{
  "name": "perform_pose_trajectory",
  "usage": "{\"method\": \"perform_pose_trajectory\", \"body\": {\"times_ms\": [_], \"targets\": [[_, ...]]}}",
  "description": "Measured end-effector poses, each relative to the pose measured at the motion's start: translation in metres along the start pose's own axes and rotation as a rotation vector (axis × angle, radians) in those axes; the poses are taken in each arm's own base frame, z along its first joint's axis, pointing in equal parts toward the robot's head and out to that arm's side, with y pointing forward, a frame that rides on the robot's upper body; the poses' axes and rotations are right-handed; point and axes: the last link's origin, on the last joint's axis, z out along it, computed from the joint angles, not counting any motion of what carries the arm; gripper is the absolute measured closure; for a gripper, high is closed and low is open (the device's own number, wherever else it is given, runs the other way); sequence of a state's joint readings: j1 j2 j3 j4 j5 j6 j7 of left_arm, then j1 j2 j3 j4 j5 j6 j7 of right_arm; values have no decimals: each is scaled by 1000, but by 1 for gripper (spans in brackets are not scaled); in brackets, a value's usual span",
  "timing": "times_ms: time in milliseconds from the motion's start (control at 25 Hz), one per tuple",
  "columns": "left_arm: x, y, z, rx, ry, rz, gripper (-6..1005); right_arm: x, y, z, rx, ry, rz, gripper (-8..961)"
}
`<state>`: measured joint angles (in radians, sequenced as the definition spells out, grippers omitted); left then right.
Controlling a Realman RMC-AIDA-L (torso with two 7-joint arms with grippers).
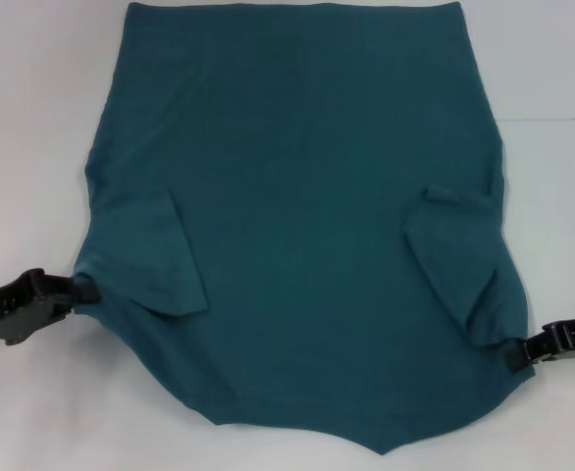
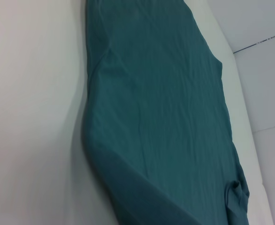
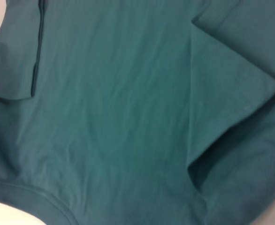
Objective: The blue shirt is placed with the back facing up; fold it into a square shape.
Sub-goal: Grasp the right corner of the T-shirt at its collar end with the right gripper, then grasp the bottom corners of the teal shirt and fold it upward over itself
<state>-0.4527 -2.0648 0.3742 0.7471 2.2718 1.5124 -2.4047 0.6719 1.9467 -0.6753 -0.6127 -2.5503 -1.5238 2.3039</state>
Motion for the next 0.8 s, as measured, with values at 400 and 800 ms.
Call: {"method": "perform_pose_trajectory", "body": {"times_ms": [400,800], "targets": [[-3,1,-2,-13,-19,28,967,6,4,-8,-90,-41,3,913],[-27,4,-31,-68,-172,81,966,34,6,-21,-180,52,13,900]]}}
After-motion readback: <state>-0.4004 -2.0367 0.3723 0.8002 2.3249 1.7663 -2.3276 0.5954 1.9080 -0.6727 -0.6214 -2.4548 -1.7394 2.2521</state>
